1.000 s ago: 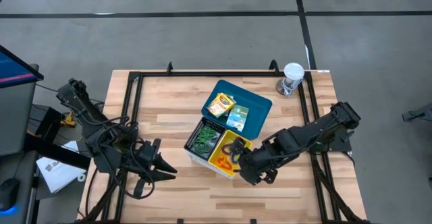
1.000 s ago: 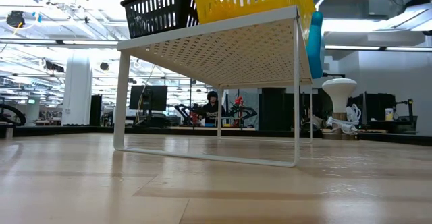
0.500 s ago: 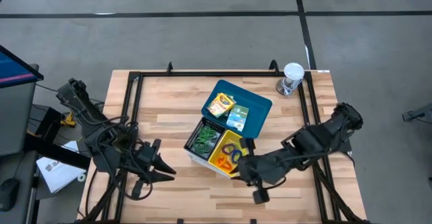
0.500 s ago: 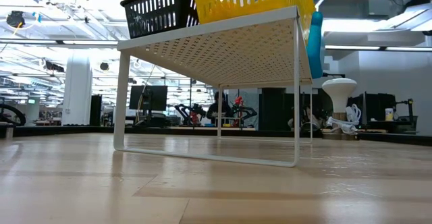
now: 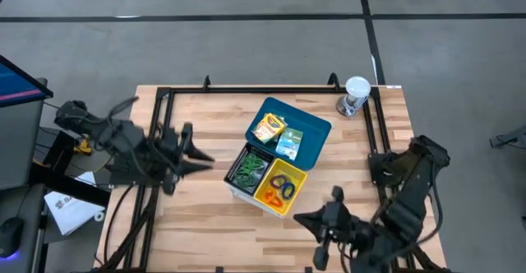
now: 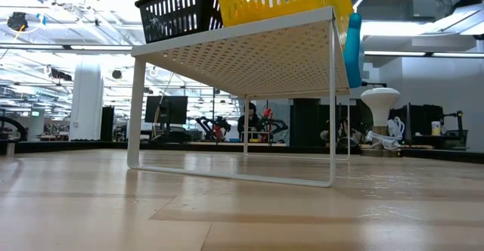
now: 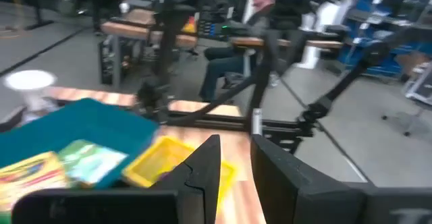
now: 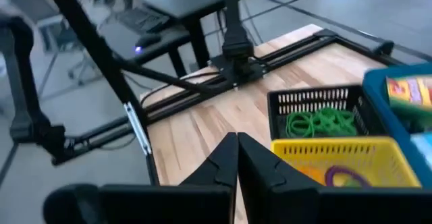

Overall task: Pick & Place Office Desk Supplies
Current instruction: Return to Home Position

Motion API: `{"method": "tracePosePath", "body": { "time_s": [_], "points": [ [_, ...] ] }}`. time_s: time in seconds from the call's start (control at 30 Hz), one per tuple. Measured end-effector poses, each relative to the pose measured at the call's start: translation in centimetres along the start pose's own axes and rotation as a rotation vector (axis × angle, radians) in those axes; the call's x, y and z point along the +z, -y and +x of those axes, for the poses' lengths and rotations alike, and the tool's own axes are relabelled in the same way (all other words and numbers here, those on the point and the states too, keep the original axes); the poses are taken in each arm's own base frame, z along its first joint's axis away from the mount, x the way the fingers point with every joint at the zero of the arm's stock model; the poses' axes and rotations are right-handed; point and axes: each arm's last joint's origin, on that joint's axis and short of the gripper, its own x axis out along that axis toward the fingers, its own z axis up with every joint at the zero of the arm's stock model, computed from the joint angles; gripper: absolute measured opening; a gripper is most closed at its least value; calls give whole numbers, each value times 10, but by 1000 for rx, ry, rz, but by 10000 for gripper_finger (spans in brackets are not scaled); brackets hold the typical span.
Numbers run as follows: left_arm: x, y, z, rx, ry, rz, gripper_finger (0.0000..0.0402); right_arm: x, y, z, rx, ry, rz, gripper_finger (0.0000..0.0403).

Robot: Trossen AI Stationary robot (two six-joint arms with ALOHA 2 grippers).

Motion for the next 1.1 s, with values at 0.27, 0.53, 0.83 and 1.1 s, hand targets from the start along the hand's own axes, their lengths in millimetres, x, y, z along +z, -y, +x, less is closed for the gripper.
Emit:
{"method": "tracePosePath", "body": {
  "time_s": [0.27,0.53,0.83,1.1],
  "points": [
    [-9,-37,-36,-9,13,-4,46,-41,-7,-21,-18,45,167,2],
    [-88,-57,-53,-4,72,-64,3,-58,-4,-25,-38,46,266,1],
    [-167,-85,-57,54,120,-94,1,-54,0,-15,-58,23,342,0],
    [-202,-94,-64,36,155,-86,1,-52,1,-10,-67,11,378,0]
  ]
}}
